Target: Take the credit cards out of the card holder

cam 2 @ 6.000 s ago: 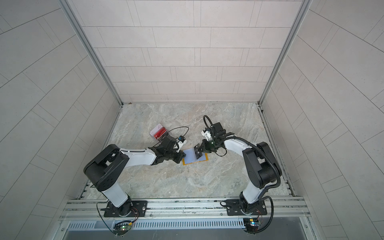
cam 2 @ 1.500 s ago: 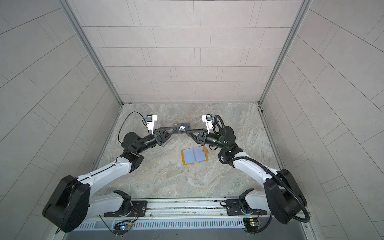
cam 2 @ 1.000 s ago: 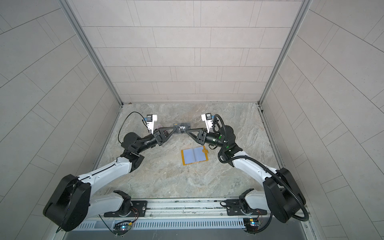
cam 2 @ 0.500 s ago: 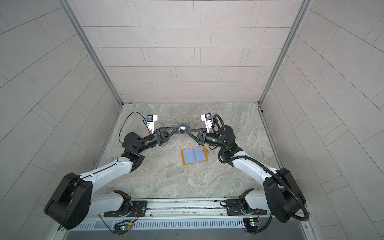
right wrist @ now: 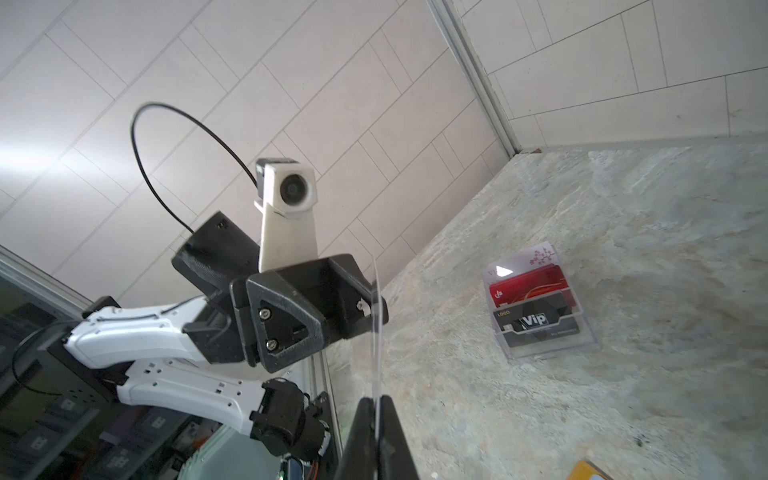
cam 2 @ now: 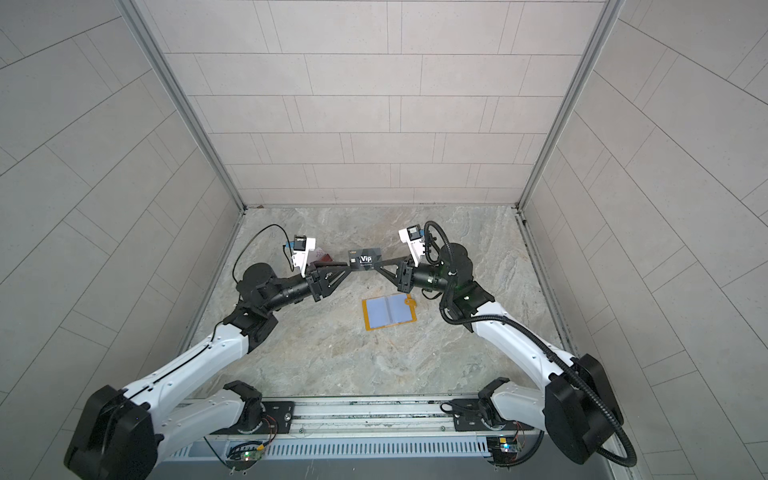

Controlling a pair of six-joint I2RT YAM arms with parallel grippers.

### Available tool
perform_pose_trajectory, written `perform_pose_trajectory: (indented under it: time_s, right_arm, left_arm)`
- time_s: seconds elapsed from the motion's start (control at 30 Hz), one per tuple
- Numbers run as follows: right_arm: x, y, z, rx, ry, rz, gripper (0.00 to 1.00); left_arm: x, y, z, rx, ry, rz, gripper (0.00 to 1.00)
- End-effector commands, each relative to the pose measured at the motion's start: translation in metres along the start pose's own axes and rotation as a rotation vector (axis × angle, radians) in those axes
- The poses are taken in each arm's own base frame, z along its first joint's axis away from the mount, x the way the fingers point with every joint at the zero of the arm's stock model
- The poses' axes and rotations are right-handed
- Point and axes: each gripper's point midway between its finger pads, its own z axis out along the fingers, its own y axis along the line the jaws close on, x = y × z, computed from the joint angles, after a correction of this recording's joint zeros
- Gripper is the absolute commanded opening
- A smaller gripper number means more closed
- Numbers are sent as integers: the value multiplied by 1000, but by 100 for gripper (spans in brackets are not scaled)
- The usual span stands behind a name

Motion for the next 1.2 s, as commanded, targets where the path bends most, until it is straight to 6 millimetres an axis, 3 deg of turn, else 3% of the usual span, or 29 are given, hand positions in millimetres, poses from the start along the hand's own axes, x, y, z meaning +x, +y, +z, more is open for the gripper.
perform_pose_trajectory:
  time_s: [0.0, 0.27, 0.43, 0.63, 0.8, 1.17]
  right_arm:
    - [20, 6, -7, 5, 127, -73, 0]
    - [54, 11, -20, 12, 327, -187, 0]
    - [64, 26, -25, -62, 399, -253, 0]
    - [70, 43, -19, -171, 467, -292, 0]
    - [76, 60, -15, -281, 515, -305, 0]
    - [78, 64, -9, -302, 548, -338, 0]
  left_arm:
    - [9, 3, -12, -99, 132, 140, 51]
    - [14, -21, -32, -88, 347, 308, 59]
    - [24, -43, -37, 43, 445, 324, 60]
    - [23, -73, -40, 214, 440, 331, 60]
    - [29, -75, -42, 239, 475, 315, 59]
    - [39, -72, -36, 286, 535, 234, 53]
